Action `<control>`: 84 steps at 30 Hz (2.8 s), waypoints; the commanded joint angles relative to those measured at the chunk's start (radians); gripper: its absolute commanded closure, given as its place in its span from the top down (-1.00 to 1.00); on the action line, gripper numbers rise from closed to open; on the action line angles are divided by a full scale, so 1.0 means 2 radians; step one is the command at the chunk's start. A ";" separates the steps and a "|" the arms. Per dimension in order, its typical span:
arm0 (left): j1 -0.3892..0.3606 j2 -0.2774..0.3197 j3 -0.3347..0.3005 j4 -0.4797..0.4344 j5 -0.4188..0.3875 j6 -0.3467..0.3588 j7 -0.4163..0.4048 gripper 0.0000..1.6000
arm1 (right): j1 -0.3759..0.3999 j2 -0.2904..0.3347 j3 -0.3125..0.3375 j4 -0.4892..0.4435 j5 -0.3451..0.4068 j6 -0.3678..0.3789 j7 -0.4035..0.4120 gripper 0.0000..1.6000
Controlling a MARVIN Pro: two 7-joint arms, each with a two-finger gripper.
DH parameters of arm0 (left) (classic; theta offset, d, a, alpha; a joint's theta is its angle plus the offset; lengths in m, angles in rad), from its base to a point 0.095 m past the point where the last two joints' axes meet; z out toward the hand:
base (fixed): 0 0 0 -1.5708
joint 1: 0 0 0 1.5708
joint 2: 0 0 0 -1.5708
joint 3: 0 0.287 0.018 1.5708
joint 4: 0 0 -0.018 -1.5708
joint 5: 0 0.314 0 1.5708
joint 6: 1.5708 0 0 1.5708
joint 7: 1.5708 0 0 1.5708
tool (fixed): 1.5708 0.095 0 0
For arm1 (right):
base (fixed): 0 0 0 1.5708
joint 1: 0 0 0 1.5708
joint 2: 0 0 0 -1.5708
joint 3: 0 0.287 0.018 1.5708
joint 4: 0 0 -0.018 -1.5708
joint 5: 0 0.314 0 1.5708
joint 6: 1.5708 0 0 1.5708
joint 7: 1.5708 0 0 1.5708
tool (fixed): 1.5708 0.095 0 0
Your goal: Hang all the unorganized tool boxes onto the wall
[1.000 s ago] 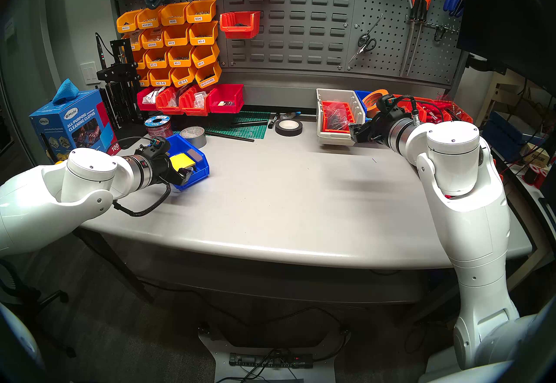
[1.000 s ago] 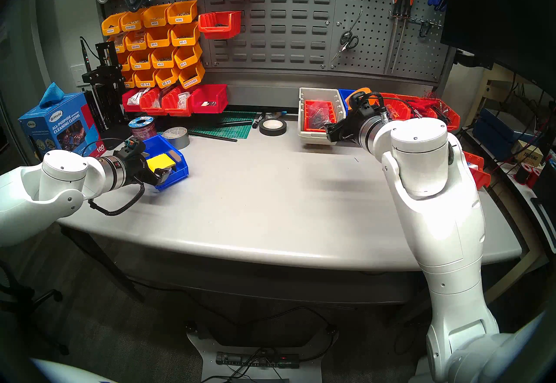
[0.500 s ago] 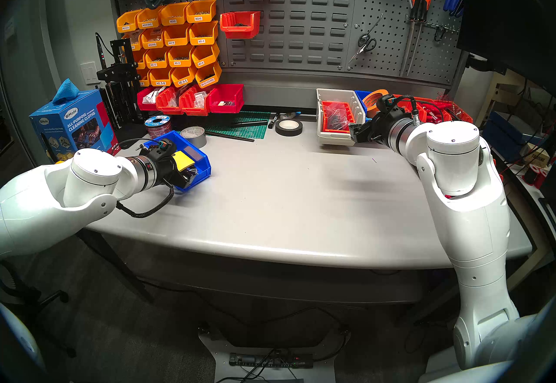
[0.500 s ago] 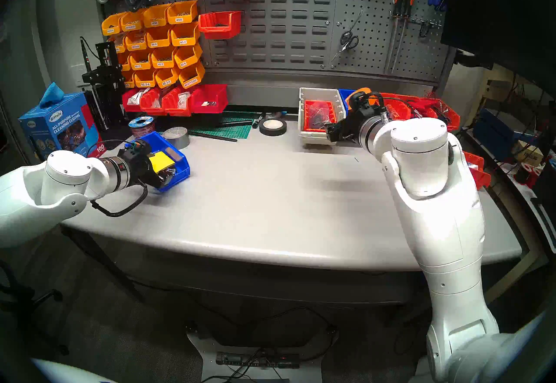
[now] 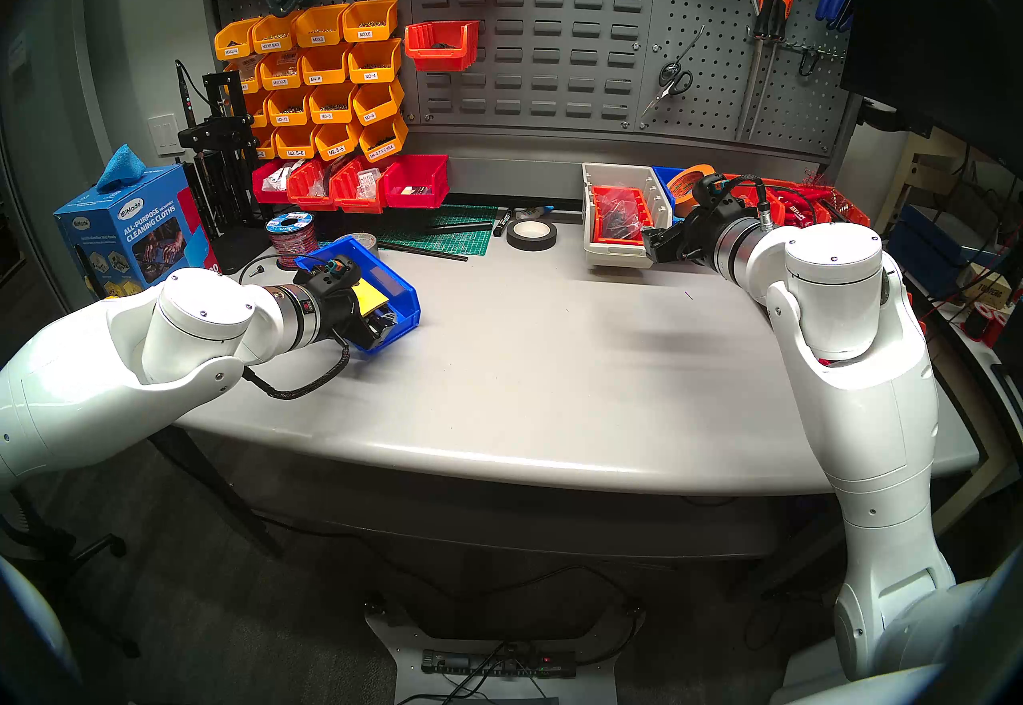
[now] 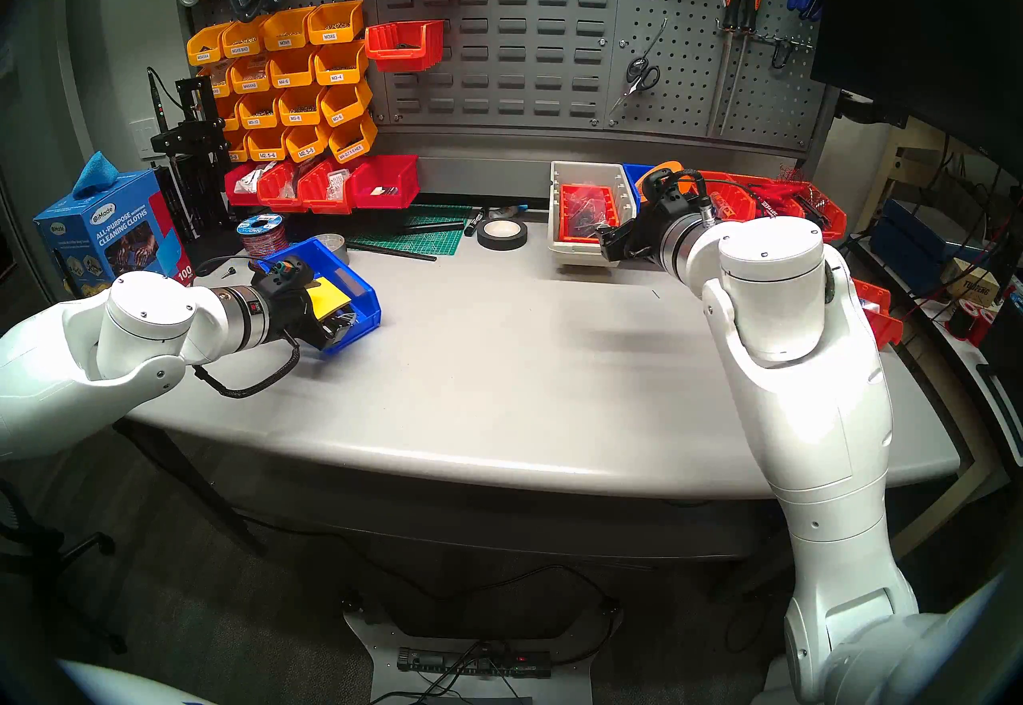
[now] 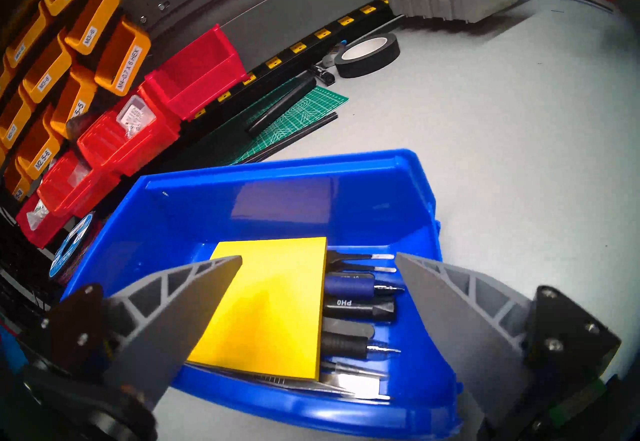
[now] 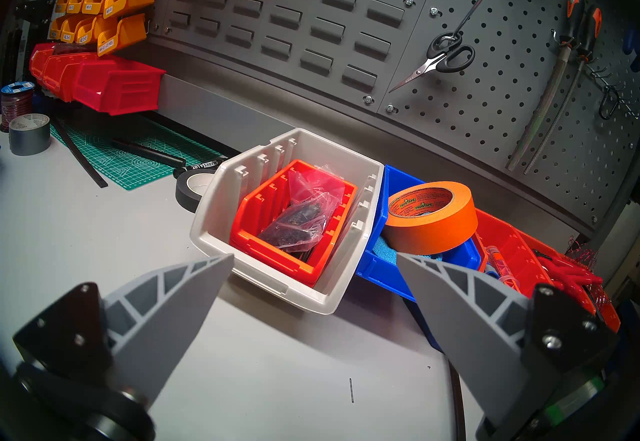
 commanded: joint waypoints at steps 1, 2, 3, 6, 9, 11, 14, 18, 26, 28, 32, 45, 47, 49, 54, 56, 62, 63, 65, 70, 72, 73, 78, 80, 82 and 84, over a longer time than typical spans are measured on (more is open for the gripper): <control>-0.008 0.002 0.002 -0.013 0.025 -0.013 -0.029 1.00 | 0.006 -0.001 0.001 -0.005 0.001 -0.001 0.001 1.00; -0.009 0.004 0.003 -0.015 0.027 -0.013 -0.032 1.00 | 0.006 -0.001 0.001 -0.005 0.001 -0.001 0.001 1.00; -0.009 0.006 0.004 -0.016 0.032 -0.018 -0.041 1.00 | 0.006 -0.001 0.001 -0.005 0.001 -0.001 0.001 1.00; -0.010 0.013 0.008 -0.024 0.050 -0.029 -0.054 1.00 | 0.006 -0.001 0.001 -0.005 0.001 -0.001 0.001 1.00; -0.011 0.021 0.010 -0.029 0.061 -0.046 -0.067 1.00 | 0.006 -0.001 0.001 -0.005 0.001 -0.001 0.001 1.00; -0.014 0.024 0.011 -0.033 0.072 -0.043 -0.070 1.00 | 0.006 -0.001 0.001 -0.005 0.001 -0.001 0.001 1.00; -0.015 0.027 0.010 -0.034 0.073 -0.046 -0.069 1.00 | 0.006 -0.001 0.001 -0.005 0.001 -0.001 0.001 1.00; -0.019 0.029 0.008 -0.034 0.077 -0.042 -0.072 1.00 | 0.006 -0.001 0.001 -0.005 0.001 -0.001 0.001 1.00; -0.030 0.023 -0.002 -0.037 0.070 -0.031 -0.079 1.00 | 0.006 -0.001 0.001 -0.005 0.001 -0.001 0.001 1.00; -0.032 0.023 -0.005 -0.039 0.063 -0.025 -0.078 1.00 | 0.006 -0.001 0.001 -0.005 0.001 -0.001 0.001 1.00; -0.032 0.027 -0.014 -0.045 0.044 -0.021 -0.070 1.00 | 0.006 -0.001 0.001 -0.005 0.001 -0.001 0.001 1.00; -0.023 0.051 -0.047 -0.063 -0.089 -0.034 -0.003 1.00 | 0.006 -0.001 0.001 -0.005 0.001 -0.002 0.000 1.00; -0.018 0.052 -0.049 -0.065 -0.119 -0.040 0.014 1.00 | 0.006 -0.001 0.001 -0.005 0.001 -0.002 0.000 1.00; -0.009 0.051 -0.048 -0.061 -0.154 -0.060 0.025 1.00 | 0.006 -0.001 0.001 -0.005 0.001 -0.002 0.000 1.00; 0.002 0.043 -0.039 -0.060 -0.180 -0.075 0.055 1.00 | 0.006 -0.001 0.001 -0.005 0.001 -0.001 0.001 1.00; 0.004 0.042 -0.038 -0.058 -0.184 -0.080 0.059 1.00 | 0.006 -0.001 0.001 -0.005 0.001 -0.001 0.001 1.00; 0.001 0.026 -0.035 -0.042 -0.171 -0.067 0.066 1.00 | 0.006 -0.001 0.001 -0.005 0.001 -0.001 0.001 1.00; 0.001 0.021 -0.035 -0.034 -0.172 -0.066 0.069 1.00 | 0.006 -0.001 0.001 -0.005 0.001 -0.001 0.001 1.00; -0.002 0.017 -0.033 -0.027 -0.163 -0.056 0.069 1.00 | 0.006 -0.001 0.001 -0.005 0.001 -0.001 0.001 1.00; -0.007 0.013 -0.036 -0.013 -0.161 -0.050 0.072 1.00 | 0.006 -0.001 0.001 -0.005 0.001 -0.001 0.001 1.00; -0.009 0.013 -0.038 -0.008 -0.163 -0.046 0.073 1.00 | 0.006 -0.001 0.001 -0.005 0.001 -0.001 0.001 1.00; -0.009 0.012 -0.038 -0.006 -0.163 -0.045 0.073 1.00 | 0.006 -0.001 0.001 -0.005 0.001 -0.001 0.001 1.00; -0.010 0.009 -0.039 -0.001 -0.164 -0.039 0.075 1.00 | 0.006 -0.001 0.001 -0.005 0.001 -0.001 0.001 1.00; -0.011 0.007 -0.040 0.001 -0.165 -0.038 0.075 1.00 | 0.006 -0.001 0.001 -0.005 0.001 -0.001 0.001 1.00; -0.011 0.006 -0.040 0.002 -0.165 -0.037 0.075 1.00 | 0.006 -0.001 0.001 -0.005 0.001 -0.001 0.001 1.00; -0.013 0.004 -0.041 0.003 -0.164 -0.036 0.073 1.00 | 0.006 -0.001 0.001 -0.005 0.001 -0.001 0.001 1.00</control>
